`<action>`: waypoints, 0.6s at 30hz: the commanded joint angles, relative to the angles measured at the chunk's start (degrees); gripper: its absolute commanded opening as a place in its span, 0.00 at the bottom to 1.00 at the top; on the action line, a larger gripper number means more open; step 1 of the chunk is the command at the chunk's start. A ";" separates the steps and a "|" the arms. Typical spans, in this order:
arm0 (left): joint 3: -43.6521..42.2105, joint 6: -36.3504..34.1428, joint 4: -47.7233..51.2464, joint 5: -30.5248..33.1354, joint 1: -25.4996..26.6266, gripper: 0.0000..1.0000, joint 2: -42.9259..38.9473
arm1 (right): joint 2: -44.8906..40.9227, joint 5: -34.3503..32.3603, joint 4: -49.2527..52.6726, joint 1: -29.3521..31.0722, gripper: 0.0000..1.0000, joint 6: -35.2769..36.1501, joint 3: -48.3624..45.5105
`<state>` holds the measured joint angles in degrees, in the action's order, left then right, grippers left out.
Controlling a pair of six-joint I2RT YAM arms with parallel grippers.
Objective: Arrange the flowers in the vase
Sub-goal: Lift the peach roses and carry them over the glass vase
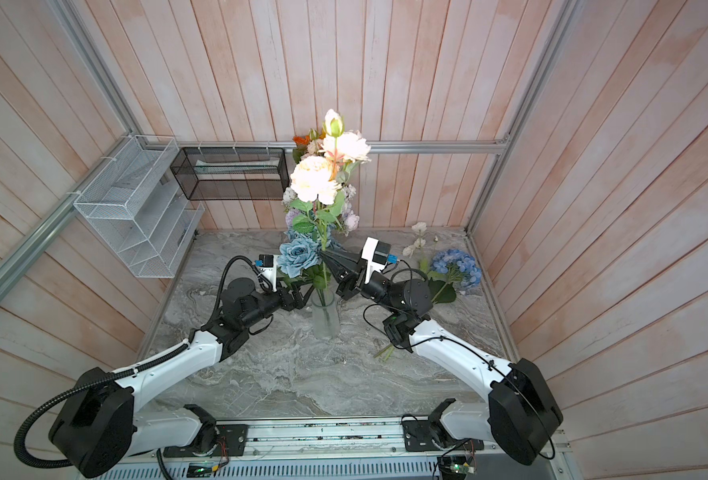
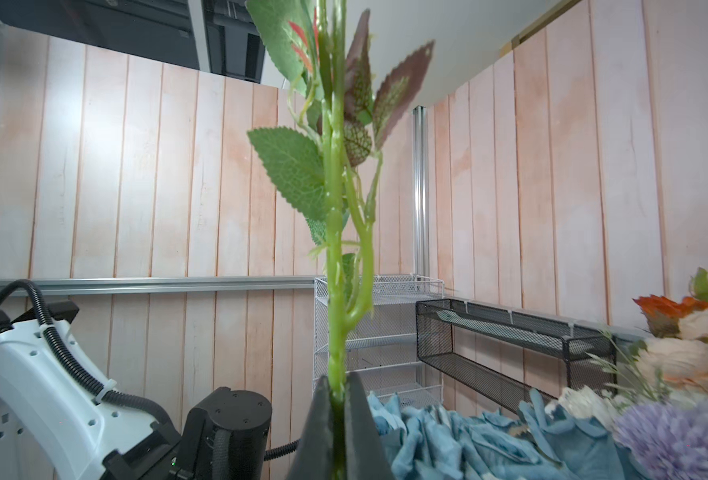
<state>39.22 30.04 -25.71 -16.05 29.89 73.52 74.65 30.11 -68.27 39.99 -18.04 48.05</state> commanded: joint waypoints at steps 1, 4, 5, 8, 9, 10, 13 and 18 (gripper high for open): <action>1.78 -0.29 0.14 0.48 -0.45 1.00 -1.00 | 1.47 2.70 -4.77 1.18 0.00 2.53 2.54; 1.56 -0.42 0.13 0.63 -0.44 1.00 -1.33 | 3.22 4.83 -6.57 1.71 0.00 5.05 2.34; 1.47 -0.42 0.09 0.67 -0.45 1.00 -1.46 | 3.99 5.25 -8.06 2.00 0.00 6.09 1.93; 1.38 -0.59 0.45 0.83 -0.55 1.00 -1.80 | 6.34 6.00 -11.53 2.72 0.00 10.16 0.50; 1.46 -0.73 0.57 0.80 -0.59 1.00 -1.80 | 7.15 6.64 -12.21 2.73 0.00 11.50 0.16; 1.39 -0.84 0.68 0.76 -0.54 1.00 -2.03 | 7.96 7.07 -12.79 2.73 0.00 12.81 -0.18; 1.19 -1.03 0.93 1.17 -0.70 1.00 -2.39 | 10.03 7.80 -15.72 2.77 0.00 15.62 -1.56; 0.70 -0.86 0.97 1.20 -0.89 1.00 -2.96 | 12.24 8.13 -17.44 2.81 0.00 19.40 -3.55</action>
<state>39.22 29.95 -25.12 -15.97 29.41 71.99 86.17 36.91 -81.58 42.50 -2.46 45.19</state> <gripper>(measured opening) 0.999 0.056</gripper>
